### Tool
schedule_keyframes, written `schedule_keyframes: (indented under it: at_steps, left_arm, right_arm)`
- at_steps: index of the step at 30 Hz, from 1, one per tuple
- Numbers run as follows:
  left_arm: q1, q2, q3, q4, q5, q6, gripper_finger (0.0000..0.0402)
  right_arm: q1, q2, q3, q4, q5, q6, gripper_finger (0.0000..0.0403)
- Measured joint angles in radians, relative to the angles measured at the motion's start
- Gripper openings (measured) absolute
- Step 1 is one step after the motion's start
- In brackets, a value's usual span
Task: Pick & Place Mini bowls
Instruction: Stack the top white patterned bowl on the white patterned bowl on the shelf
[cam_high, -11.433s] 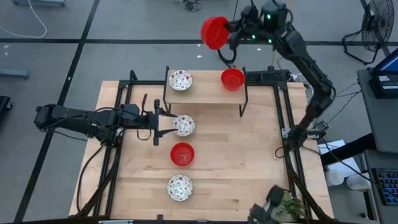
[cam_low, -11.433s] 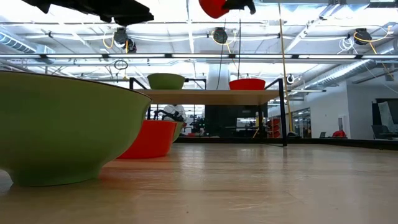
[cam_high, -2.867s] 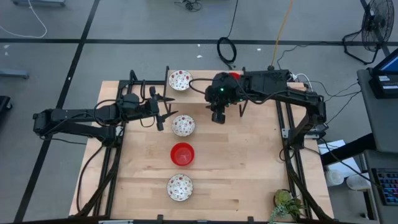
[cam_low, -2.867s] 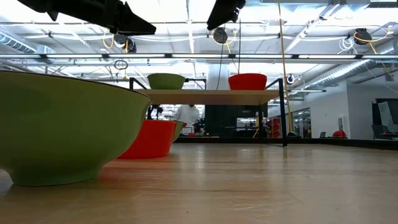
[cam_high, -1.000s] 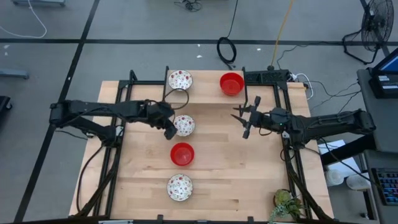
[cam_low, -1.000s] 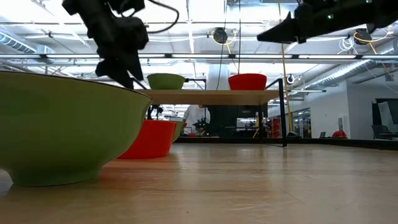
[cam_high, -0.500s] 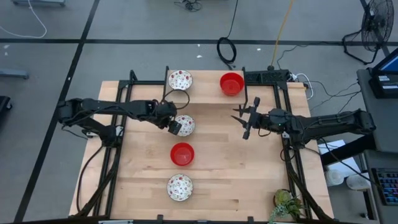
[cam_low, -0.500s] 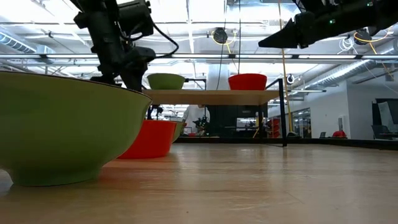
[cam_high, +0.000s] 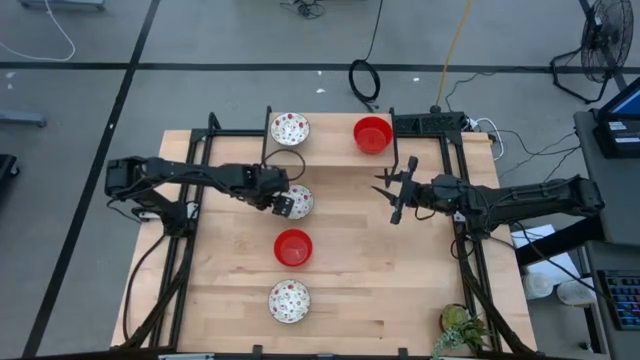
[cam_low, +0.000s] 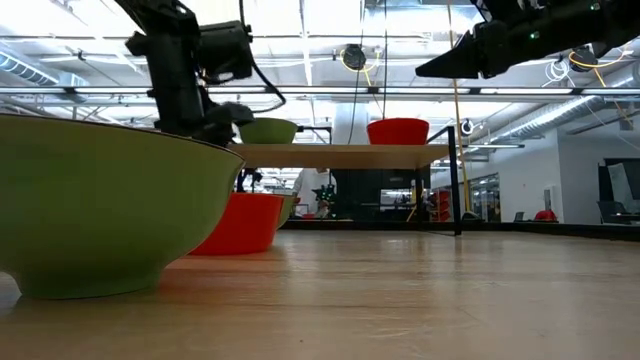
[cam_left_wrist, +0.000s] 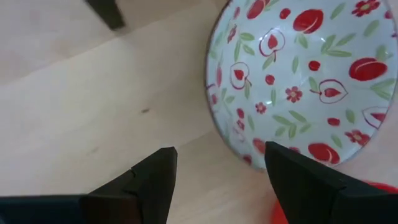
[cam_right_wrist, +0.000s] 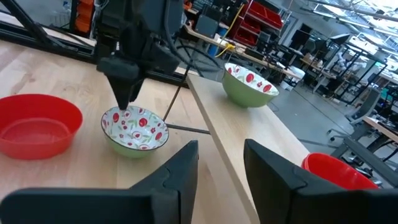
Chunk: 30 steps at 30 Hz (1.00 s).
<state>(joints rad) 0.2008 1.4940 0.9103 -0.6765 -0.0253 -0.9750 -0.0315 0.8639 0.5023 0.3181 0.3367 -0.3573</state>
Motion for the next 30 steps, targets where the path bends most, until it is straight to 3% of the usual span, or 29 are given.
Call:
schedule_keyframes:
  at_steps: [10,30]
  left_arm:
    - [0.001,0.067,-0.001,0.052,-0.01,-0.021,0.0246]
    - [0.001,0.075,-0.001,0.097,-0.029,-0.003,0.0245]
  right_arm:
    - [0.0,0.0,0.001,-0.006,0.0,-0.014,0.0116]
    - [0.0,0.0,0.001,-0.005,0.001,-0.022,0.0116]
